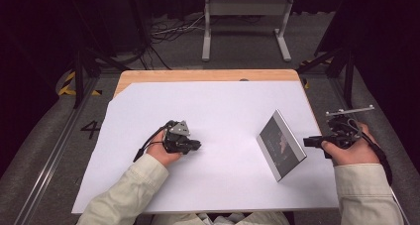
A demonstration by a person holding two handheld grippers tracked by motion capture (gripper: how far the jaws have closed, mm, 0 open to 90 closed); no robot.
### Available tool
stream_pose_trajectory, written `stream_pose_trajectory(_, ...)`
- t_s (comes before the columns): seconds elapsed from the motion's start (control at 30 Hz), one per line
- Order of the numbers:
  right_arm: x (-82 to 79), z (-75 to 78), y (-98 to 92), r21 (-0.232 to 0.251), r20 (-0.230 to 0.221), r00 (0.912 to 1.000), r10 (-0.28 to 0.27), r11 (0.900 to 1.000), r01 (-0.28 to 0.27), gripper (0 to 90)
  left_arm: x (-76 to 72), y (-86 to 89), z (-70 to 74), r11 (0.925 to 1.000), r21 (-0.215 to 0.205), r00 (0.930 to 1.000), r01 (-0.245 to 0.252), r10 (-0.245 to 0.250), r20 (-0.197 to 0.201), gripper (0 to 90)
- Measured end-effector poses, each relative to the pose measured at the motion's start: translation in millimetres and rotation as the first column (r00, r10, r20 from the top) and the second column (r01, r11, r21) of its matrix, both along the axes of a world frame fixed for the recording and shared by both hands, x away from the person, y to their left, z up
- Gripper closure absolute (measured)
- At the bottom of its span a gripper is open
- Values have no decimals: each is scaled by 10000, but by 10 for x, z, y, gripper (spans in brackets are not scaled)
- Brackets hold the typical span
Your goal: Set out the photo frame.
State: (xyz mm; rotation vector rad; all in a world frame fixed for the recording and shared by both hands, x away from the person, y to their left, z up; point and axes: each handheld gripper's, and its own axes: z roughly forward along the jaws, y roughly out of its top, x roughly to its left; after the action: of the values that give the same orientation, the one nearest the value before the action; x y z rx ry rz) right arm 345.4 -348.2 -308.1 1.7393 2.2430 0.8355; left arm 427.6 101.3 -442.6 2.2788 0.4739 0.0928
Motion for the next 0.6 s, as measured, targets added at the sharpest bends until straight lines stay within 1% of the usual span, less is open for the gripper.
stream_pose_trajectory(0.13,27,42,7,18,-106,9999,-16,10000,16,706,1,2,2,10000,-22,10000,3,-3,-32,841)
stream_pose_trajectory(0.2,37,79,20,41,-189,9998,-109,9999,110,706,2,6,0,10000,-94,9999,-33,32,-163,846)
stream_pose_trajectory(0.23,37,79,20,41,-189,9998,-109,9999,110,706,2,6,0,10000,-94,9999,-33,32,-163,848)
stream_pose_trajectory(0.37,43,109,53,64,-443,9989,-132,9999,135,701,7,13,0,10000,-88,9999,-11,10,-170,851)
stream_pose_trajectory(0.57,48,197,120,45,-492,9985,-222,9997,225,702,-12,-10,7,10000,-62,9998,52,-53,-215,850)
stream_pose_trajectory(0.6,50,217,130,-22,-466,9988,-162,9999,161,702,-17,-13,12,10000,-43,9997,54,-55,-235,850)
